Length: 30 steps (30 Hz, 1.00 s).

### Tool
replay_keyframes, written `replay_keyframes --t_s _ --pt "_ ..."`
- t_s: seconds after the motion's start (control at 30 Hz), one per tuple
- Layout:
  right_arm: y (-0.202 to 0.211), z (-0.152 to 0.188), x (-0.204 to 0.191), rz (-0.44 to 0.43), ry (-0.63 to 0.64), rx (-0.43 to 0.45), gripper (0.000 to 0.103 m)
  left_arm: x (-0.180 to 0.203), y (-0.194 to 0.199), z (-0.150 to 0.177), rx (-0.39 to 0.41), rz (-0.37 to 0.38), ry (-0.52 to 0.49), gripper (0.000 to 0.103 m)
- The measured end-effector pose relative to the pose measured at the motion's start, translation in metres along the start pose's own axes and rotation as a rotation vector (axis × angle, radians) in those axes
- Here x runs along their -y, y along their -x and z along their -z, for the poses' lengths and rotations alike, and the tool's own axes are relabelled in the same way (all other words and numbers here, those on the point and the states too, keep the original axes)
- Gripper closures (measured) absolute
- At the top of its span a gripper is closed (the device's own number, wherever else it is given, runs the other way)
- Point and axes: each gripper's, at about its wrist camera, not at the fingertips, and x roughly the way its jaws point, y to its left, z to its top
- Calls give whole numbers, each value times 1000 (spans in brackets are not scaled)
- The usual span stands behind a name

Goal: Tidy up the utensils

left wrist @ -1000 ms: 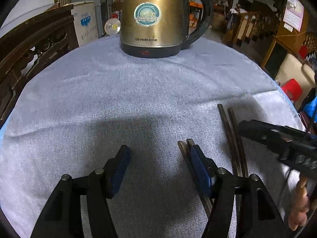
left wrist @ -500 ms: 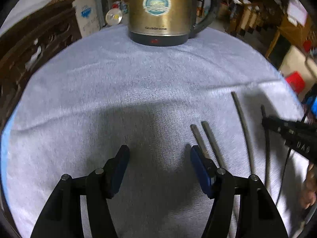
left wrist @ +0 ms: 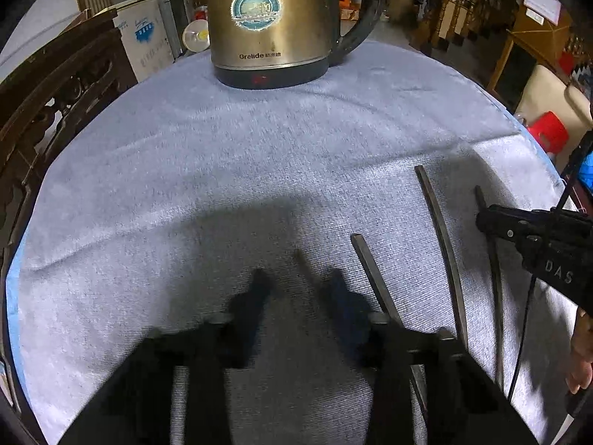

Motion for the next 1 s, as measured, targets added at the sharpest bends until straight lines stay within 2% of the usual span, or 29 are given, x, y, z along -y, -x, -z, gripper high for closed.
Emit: replay_keyframes --t_s 0.07,0.13,0.27,0.37,0.5,0.53,0.57,0.67,0.8,1.0 --pt "0 2 -6 -4 24 12 93 -3 1 2 -4 15 -9 88" --pt "1 4 -6 -39 24 16 93 -9 4 4 -8 35 -8 89" --pt "6 11 0 -55 20 15 93 -13 10 9 -29 80 -10 89" --pt "3 5 5 -55 9 -34 92 -18 10 4 -64 117 26 82" --pt "1 0 2 -24 12 -76 87 -16 7 0 -64 96 38 82" --pt "0 -1 -1 -9 28 -73 87 -14 7 0 -60 88 42 83" --pt "0 -1 -5 10 53 -68 89 -14 7 0 -57 83 44 91" --pt "1 2 -11 22 88 -53 93 -15 5 1 -42 80 59 97" --pt "22 11 0 -36 45 31 93 -26 19 10 5 79 106 98" --pt "77 24 25 -104 -28 208 94 -35 87 28 182 98 163 98"
